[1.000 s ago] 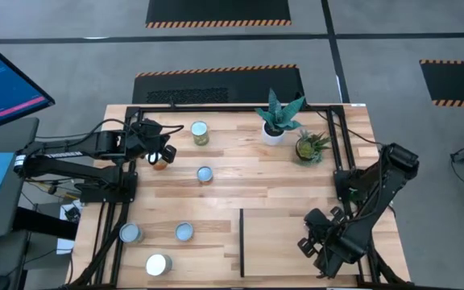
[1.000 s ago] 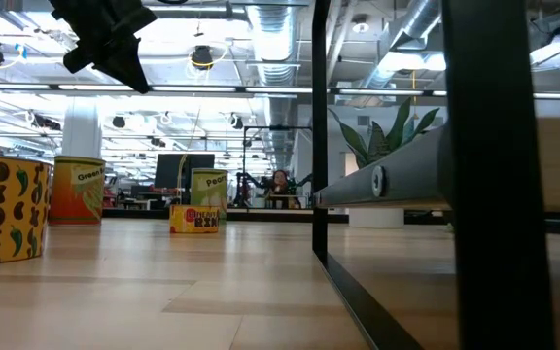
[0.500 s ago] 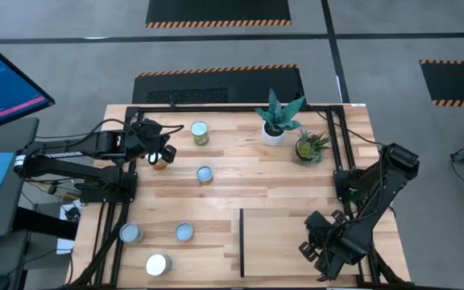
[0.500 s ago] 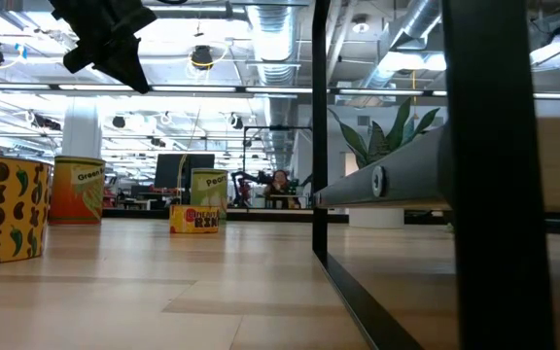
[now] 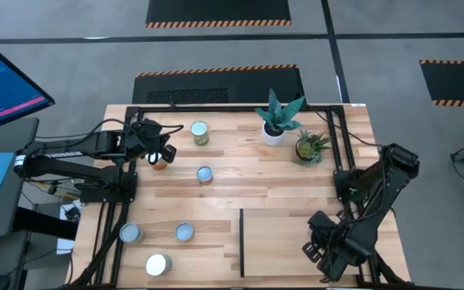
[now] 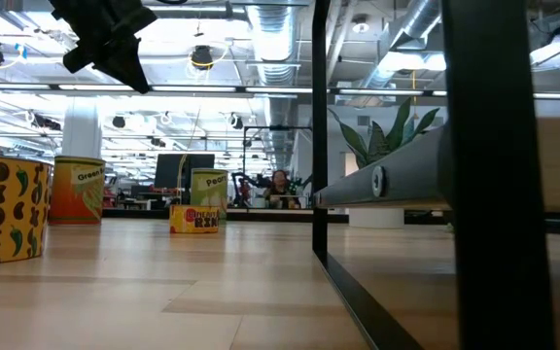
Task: Pick and place cans onto a shelf
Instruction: Move the green canned pears from the top left to the center of the table
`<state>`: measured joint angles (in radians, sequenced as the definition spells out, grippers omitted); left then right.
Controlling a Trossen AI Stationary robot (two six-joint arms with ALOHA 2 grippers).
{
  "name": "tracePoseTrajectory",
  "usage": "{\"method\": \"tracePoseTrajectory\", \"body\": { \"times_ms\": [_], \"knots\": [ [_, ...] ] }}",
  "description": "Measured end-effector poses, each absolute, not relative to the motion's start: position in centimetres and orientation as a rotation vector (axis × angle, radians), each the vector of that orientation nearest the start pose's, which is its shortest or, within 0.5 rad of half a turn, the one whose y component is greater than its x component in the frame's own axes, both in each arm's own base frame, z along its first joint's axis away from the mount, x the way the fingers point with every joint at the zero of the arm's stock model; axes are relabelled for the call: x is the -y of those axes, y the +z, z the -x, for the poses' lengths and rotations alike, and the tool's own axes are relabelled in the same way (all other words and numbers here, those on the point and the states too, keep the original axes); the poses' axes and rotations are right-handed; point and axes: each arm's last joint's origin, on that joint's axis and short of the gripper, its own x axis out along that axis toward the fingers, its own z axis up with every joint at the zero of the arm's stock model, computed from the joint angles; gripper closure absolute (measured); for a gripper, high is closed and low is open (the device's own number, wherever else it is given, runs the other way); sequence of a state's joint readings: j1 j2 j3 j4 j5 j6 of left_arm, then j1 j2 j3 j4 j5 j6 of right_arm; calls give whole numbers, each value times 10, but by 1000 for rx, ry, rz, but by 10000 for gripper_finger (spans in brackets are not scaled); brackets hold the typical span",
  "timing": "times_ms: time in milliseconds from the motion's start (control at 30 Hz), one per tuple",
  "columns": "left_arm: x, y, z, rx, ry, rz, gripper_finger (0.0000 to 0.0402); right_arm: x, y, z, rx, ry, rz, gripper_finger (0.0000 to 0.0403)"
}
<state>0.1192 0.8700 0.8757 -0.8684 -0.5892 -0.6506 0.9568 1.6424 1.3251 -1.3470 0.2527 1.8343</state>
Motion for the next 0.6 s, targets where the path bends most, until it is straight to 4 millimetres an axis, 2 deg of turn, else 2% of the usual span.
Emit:
{"method": "tracePoseTrajectory", "body": {
  "times_ms": [267,433,600],
  "knots": [
    [-34,297,-151,-601,906,381,401,-227,290,-178,-1127,-680,-527,315],
    [-34,297,-151,-601,907,381,401,-214,311,-193,-922,-673,-418,316],
    [-34,297,-151,-610,887,393,401,-195,323,-215,-702,-715,-311,316]
  ]
}}
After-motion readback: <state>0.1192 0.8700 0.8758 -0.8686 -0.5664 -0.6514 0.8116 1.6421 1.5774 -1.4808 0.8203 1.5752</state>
